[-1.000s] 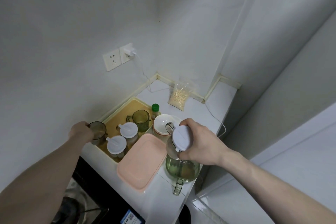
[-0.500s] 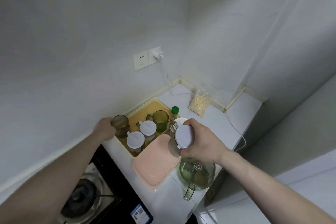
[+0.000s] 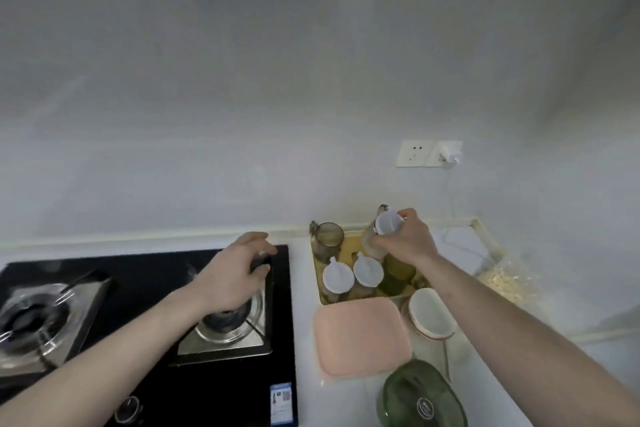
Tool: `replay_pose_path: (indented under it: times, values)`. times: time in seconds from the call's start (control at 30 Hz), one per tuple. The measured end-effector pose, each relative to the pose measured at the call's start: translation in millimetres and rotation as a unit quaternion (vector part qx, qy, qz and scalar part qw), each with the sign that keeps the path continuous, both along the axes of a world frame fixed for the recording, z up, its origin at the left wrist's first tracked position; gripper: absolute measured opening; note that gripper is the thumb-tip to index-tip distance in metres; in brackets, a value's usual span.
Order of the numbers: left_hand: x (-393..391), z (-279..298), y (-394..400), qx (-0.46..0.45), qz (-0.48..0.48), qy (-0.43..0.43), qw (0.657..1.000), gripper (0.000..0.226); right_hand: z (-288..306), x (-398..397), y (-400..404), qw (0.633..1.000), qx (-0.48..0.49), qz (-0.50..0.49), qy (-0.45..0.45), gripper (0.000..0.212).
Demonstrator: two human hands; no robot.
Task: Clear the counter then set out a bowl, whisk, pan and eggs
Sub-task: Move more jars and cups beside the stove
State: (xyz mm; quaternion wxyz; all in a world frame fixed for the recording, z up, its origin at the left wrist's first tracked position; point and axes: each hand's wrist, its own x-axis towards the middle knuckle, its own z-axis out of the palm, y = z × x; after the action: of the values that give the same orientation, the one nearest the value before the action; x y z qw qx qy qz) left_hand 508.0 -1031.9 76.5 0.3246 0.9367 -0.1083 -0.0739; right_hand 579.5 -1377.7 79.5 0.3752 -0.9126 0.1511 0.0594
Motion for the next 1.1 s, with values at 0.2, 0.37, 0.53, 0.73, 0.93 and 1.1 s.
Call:
replay_pose_path:
  times: [0.2,0.37,0.53,0.73,0.93,1.1]
  values:
    - [-45.0,8.8,2.6,0.011,0.097,-0.008,0.995,0.028,-29.9,62.7,-7.0,0.998,-0.046,0.041,-0.001,0.08]
    - [-74.2,7.2,-9.6,0.014,0.146,-0.015,0.989,0.029,-57.3,99.6,-16.9,0.994,-0.079,0.066,0.023,0.083]
    - [-105.9,8.0,-8.9,0.034,0.205,-0.006,0.978,0.032,-82.0,111.5,-3.9,0.984,-0.133,0.112,0.045,0.086]
    - [-121.0,7.4,1.7,0.047,0.242,0.009,0.969,0.033,-104.3,122.5,7.1,0.979,-0.159,0.119,0.044,0.085]
    - [-127.0,0.5,6.6,0.042,0.264,0.012,0.963,0.036,-125.2,131.5,18.1,0.973,-0.171,0.128,0.085,0.087]
    - [-135.2,-8.2,14.6,0.038,0.275,0.015,0.961,0.036,-138.5,138.1,25.3,0.972,-0.171,0.123,0.107,0.087]
